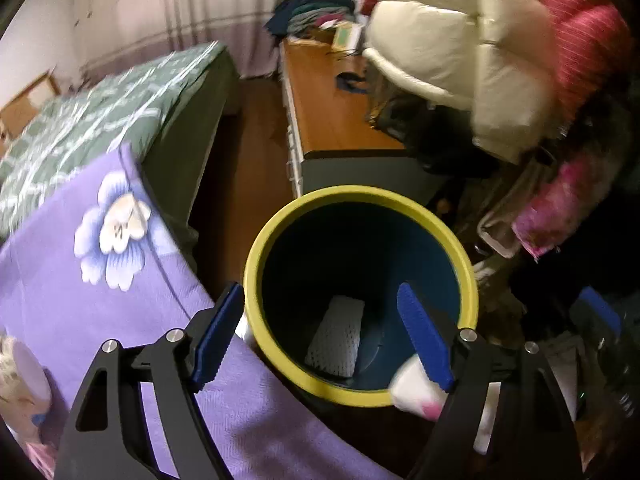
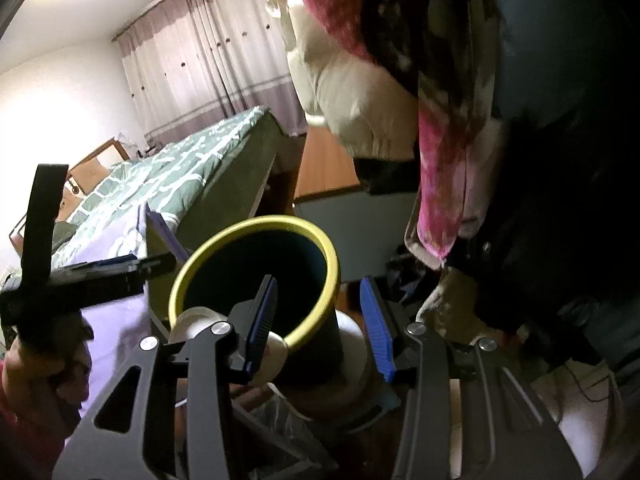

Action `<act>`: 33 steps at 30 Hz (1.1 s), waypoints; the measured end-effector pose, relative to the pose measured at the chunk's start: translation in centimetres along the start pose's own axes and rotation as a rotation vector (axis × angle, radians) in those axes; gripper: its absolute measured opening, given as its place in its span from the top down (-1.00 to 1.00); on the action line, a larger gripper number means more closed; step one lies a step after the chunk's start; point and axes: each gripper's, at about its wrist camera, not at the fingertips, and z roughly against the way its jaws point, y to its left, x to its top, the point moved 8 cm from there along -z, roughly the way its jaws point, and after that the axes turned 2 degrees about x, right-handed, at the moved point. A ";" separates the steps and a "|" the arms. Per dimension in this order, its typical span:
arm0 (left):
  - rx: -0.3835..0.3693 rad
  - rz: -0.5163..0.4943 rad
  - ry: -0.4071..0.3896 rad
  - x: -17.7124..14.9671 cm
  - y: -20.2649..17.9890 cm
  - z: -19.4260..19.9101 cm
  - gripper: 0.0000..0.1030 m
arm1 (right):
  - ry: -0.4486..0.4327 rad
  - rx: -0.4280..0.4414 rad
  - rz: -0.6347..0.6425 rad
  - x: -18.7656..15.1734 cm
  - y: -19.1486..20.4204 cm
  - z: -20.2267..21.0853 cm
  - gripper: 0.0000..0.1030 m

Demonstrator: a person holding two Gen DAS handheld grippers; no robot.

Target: Collect trash

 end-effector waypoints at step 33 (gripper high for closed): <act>0.438 0.275 -0.460 -6.7 13.4 23.6 -0.91 | 0.217 0.427 0.490 -5.7 22.7 -5.2 -0.40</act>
